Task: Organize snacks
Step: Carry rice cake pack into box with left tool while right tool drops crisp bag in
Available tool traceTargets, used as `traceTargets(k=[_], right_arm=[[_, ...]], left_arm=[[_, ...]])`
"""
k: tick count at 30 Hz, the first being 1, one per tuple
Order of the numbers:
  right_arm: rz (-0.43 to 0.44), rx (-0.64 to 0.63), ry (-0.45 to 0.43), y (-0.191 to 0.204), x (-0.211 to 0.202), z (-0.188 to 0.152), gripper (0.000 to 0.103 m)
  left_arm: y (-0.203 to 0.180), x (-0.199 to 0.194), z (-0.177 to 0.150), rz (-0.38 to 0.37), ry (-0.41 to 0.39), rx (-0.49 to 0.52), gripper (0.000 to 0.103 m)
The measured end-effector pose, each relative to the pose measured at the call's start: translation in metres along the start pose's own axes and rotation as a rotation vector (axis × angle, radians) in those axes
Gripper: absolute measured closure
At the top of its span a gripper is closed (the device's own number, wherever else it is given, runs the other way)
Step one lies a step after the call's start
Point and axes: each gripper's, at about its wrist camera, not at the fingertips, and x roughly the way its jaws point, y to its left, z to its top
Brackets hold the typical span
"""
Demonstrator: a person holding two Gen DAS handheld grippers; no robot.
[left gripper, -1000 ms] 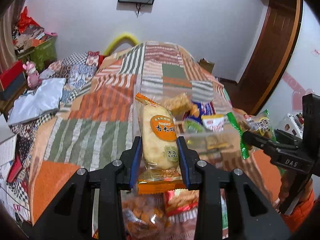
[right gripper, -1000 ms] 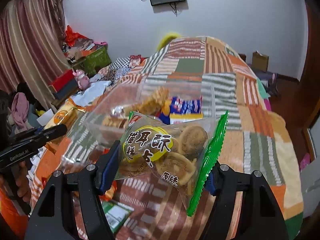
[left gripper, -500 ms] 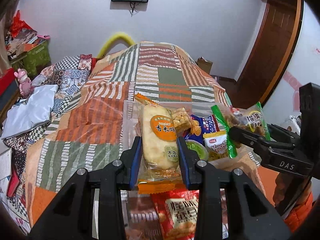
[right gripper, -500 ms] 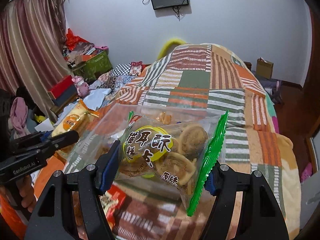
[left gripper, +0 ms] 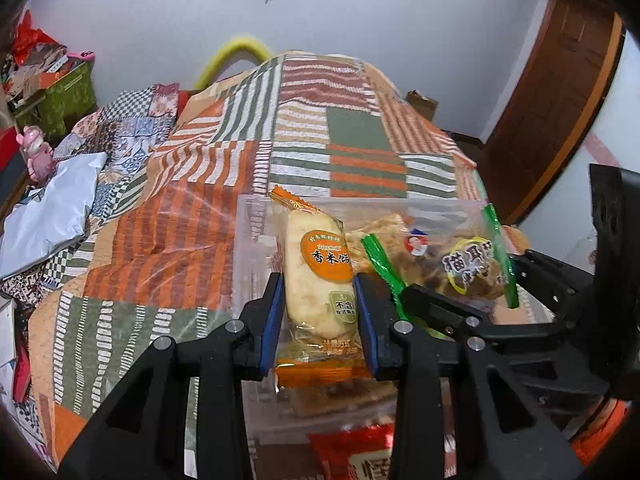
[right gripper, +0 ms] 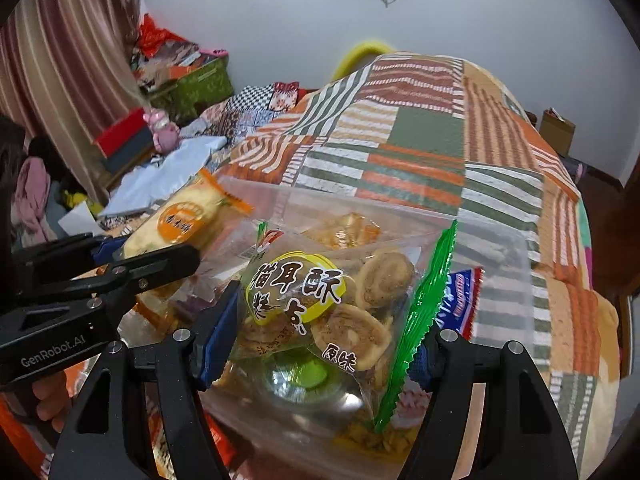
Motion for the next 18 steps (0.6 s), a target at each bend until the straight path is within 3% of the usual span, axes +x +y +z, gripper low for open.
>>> traceTargets(k=[9, 18], right_arm=[[0.003, 0.008, 0.017, -0.005, 0.007, 0.004, 0.032], [-0.001, 0.015, 0.007, -0.007, -0.006, 0.005, 0.025]], left_arm=[[0.006, 0.017, 0.005, -0.025, 0.043, -0.032, 0.068], [0.000, 0.003, 0.003, 0.002, 0.018, -0.019, 0.056]])
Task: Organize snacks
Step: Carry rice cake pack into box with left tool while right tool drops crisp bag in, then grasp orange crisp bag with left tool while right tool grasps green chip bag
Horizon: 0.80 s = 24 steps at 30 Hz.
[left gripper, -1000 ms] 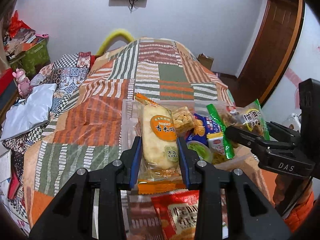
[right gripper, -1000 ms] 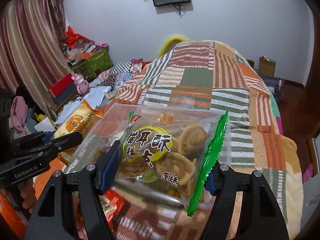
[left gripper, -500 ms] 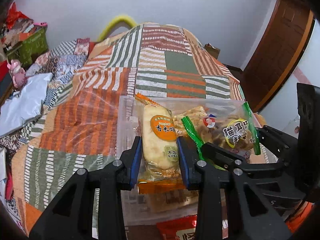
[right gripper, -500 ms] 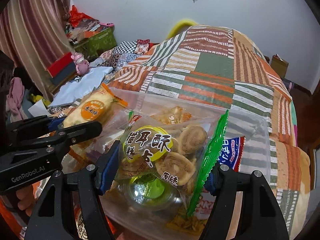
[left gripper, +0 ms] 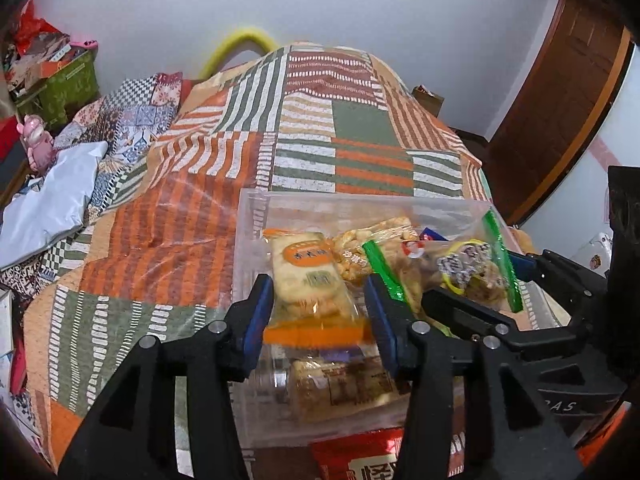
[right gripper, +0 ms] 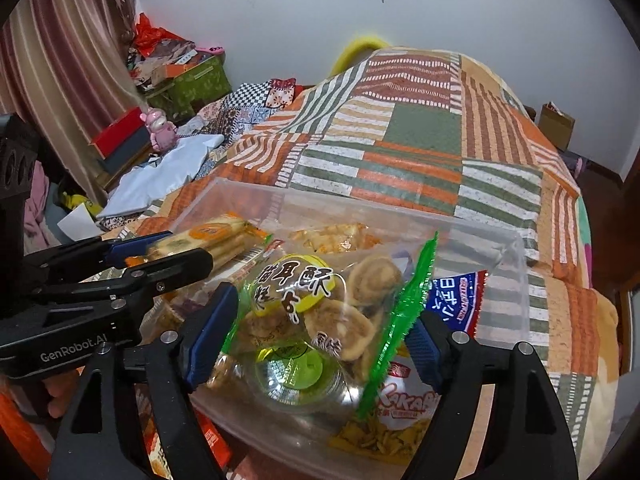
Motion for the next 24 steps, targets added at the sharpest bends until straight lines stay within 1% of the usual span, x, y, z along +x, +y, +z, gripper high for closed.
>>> traceTargets(k=[5, 7, 9, 13, 19, 24], right_arm=[[-0.010, -0.015, -0.036, 0.004, -0.018, 0.001, 0.023], [-0.021, -0.021, -0.055, 0.006, -0.028, 0.001, 0.022], [-0.038, -0.033, -0.077, 0.008, -0.038, 0.000, 0.018], [-0.062, -0.050, -0.116, 0.013, -0.061, -0.004, 0.017], [-0.073, -0.050, -0.160, 0.020, -0.092, -0.017, 0.017], [-0.081, -0.051, -0.171, 0.029, -0.110, -0.036, 0.016]], left_arm=[[-0.008, -0.022, -0.002, 0.008, -0.031, 0.030, 0.055], [-0.012, -0.033, -0.004, 0.009, -0.050, 0.038, 0.051], [-0.015, -0.047, -0.006, 0.009, -0.072, 0.042, 0.048], [-0.020, -0.073, -0.014, 0.009, -0.107, 0.059, 0.044], [-0.027, -0.112, -0.036, 0.028, -0.155, 0.079, 0.038], [-0.026, -0.132, -0.057, 0.041, -0.160, 0.085, 0.034]])
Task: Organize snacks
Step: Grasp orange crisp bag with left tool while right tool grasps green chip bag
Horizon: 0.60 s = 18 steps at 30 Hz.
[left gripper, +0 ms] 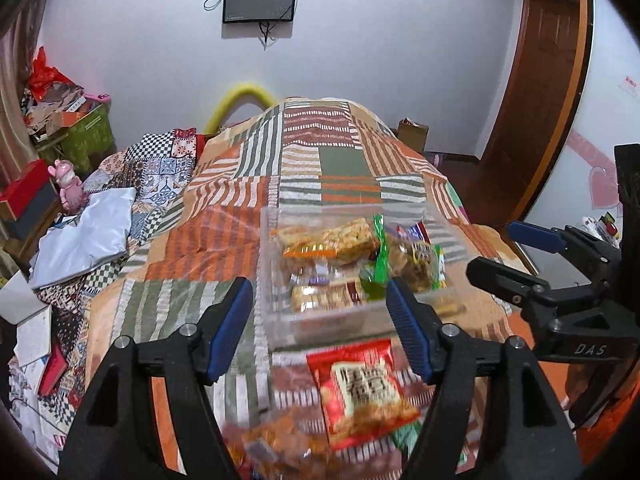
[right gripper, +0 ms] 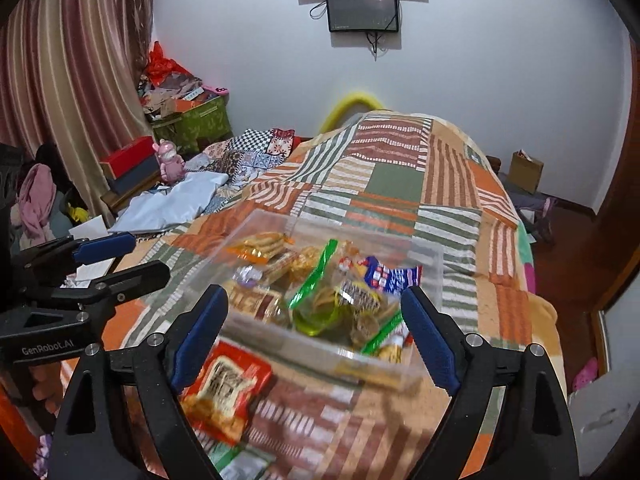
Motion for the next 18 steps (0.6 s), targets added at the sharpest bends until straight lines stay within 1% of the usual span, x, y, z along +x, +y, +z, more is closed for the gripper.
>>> traceTargets(k=[8, 11, 18], right_arm=[[0.022, 0.018, 0.016, 0.013, -0.020, -0.030, 0.016], [0.019, 0.020, 0.034, 0.018, -0.021, -0.042, 0.016], [0.054, 0.054, 0.095, 0.024, -0.013, -0.075, 0.016]], left_arm=[[0.009, -0.018, -0.041, 0.011, 0.053, -0.029, 0.033], [0.012, -0.020, -0.058, 0.023, 0.078, -0.031, 0.033], [0.023, -0.017, -0.091, 0.050, 0.139, -0.048, 0.033]])
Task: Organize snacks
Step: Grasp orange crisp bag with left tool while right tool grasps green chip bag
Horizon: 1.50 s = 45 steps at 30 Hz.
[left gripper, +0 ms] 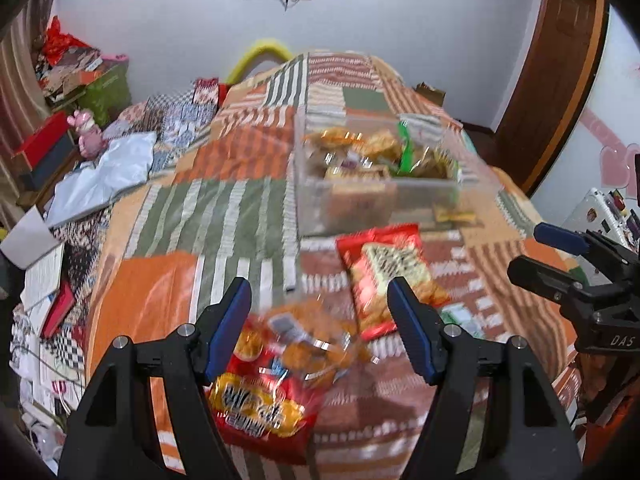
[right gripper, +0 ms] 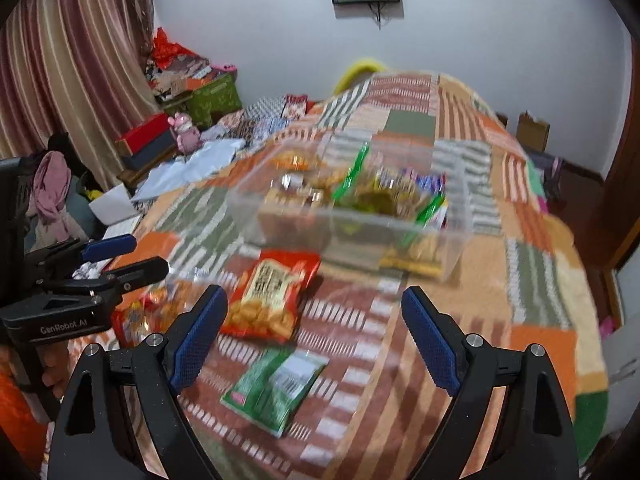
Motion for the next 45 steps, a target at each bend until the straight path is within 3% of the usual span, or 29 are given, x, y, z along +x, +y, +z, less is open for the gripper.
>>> traceTargets(k=[9, 16, 18, 24, 30, 37, 45], right_arm=[[0.062, 0.047, 0.124, 0.006, 0.029, -0.035, 0.016], [0.102, 0.019, 0.206, 0.019, 0.049, -0.046, 0.017], [0.104, 0.022, 0.218, 0.018, 0.053, -0.048, 0.024], [0.109, 0.020, 0.207, 0.012, 0.051, -0.049, 0.045], [0.122, 0.043, 0.187, 0.003, 0.045, -0.051, 0.057], [0.098, 0.088, 0.155, -0.015, 0.035, -0.050, 0.059], [0.077, 0.118, 0.103, -0.028, 0.021, -0.041, 0.059]], left_arm=[[0.015, 0.028, -0.035, -0.003, 0.114, -0.038, 0.033], [0.006, 0.038, -0.039, -0.025, 0.132, -0.034, 0.033], [0.002, 0.041, -0.038, -0.031, 0.138, -0.031, 0.033], [-0.004, 0.051, -0.034, -0.010, 0.138, -0.029, 0.033], [-0.005, 0.062, -0.028, 0.009, 0.136, -0.052, 0.032], [-0.005, 0.078, -0.024, 0.054, 0.124, -0.042, 0.033], [0.002, 0.078, -0.023, 0.045, 0.111, -0.063, 0.039]])
